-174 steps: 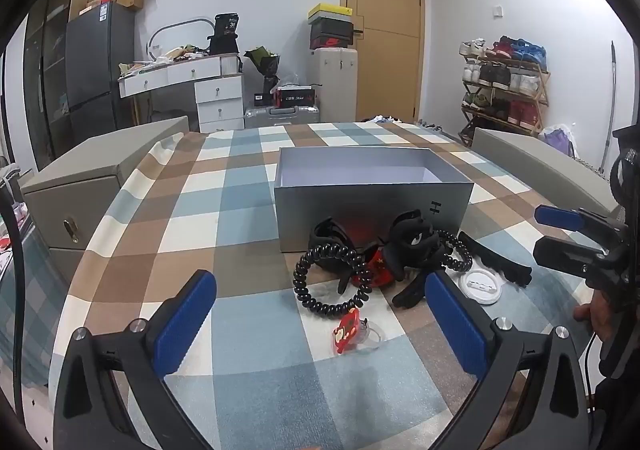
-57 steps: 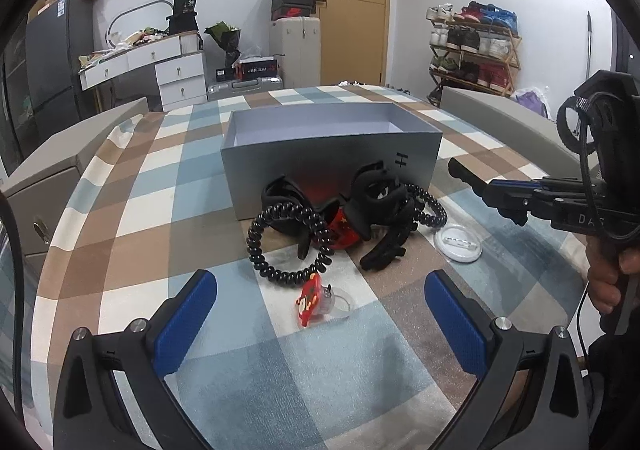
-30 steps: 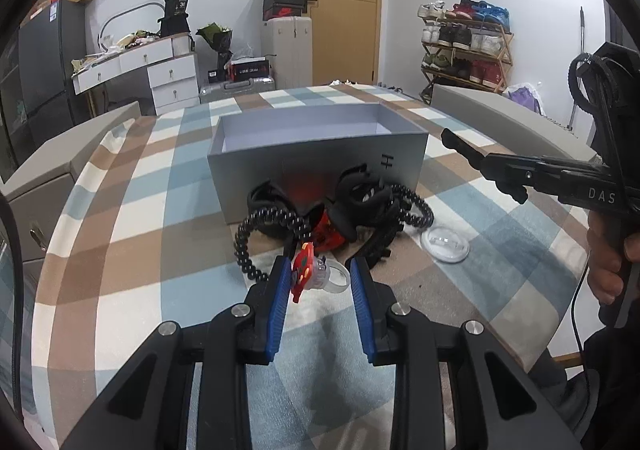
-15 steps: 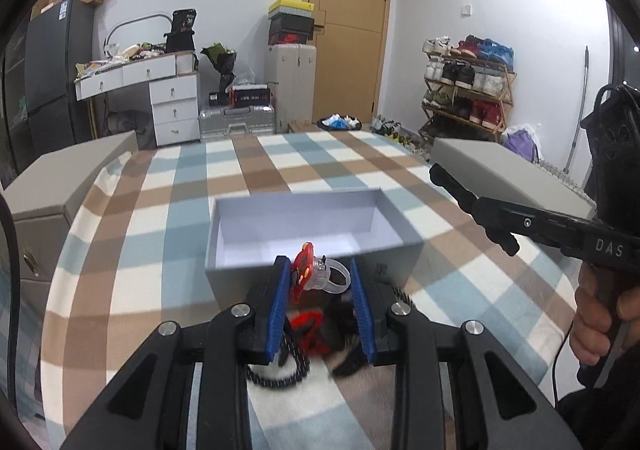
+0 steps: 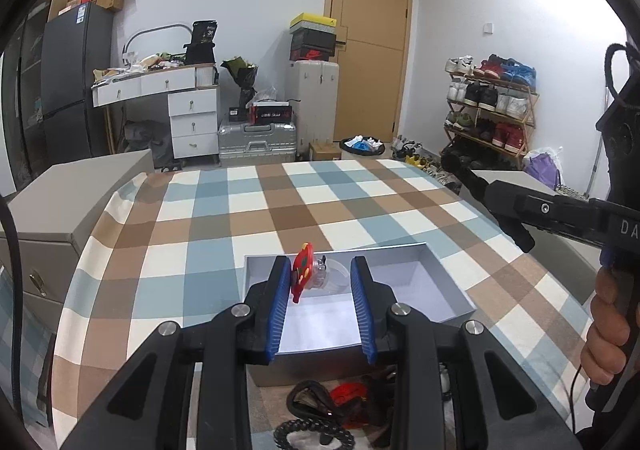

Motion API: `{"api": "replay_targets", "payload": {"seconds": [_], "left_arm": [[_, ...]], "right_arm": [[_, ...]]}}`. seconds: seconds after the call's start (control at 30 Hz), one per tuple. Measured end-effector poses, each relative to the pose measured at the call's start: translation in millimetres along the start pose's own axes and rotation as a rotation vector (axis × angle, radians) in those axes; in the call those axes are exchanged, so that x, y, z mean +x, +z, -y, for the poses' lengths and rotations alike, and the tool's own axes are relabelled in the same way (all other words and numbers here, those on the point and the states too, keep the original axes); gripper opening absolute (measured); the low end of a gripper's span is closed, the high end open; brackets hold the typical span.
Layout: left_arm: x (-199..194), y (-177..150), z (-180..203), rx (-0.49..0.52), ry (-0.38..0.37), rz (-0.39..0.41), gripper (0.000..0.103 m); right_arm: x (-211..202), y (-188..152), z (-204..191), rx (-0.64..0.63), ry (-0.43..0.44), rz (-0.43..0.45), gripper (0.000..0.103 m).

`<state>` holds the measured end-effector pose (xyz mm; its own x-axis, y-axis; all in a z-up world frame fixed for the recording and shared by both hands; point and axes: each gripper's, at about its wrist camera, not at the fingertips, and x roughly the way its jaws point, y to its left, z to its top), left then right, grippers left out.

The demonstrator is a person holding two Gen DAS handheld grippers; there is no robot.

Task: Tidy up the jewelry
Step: 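Carry the red ring and black clip into the grey box and release both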

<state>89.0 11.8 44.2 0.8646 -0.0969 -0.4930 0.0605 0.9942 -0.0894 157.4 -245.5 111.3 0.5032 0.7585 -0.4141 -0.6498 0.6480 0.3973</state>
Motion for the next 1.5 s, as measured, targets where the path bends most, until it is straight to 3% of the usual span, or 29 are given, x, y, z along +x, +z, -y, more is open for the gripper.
{"api": "replay_targets", "payload": {"seconds": [0.4, 0.73, 1.5], "left_arm": [[22.4, -12.8, -12.4, -0.037, 0.035, -0.067, 0.025], [24.0, -20.1, 2.6, 0.024, 0.03, -0.108, 0.025], [17.9, -21.6, 12.8, 0.058, -0.017, -0.152, 0.025]], "right_arm": [[38.7, -20.6, 15.2, 0.065, 0.046, -0.119, 0.017], [55.4, -31.5, 20.5, 0.077, 0.028, -0.184, 0.017], [63.1, -33.2, 38.2, 0.087, -0.023, -0.195, 0.017]]}}
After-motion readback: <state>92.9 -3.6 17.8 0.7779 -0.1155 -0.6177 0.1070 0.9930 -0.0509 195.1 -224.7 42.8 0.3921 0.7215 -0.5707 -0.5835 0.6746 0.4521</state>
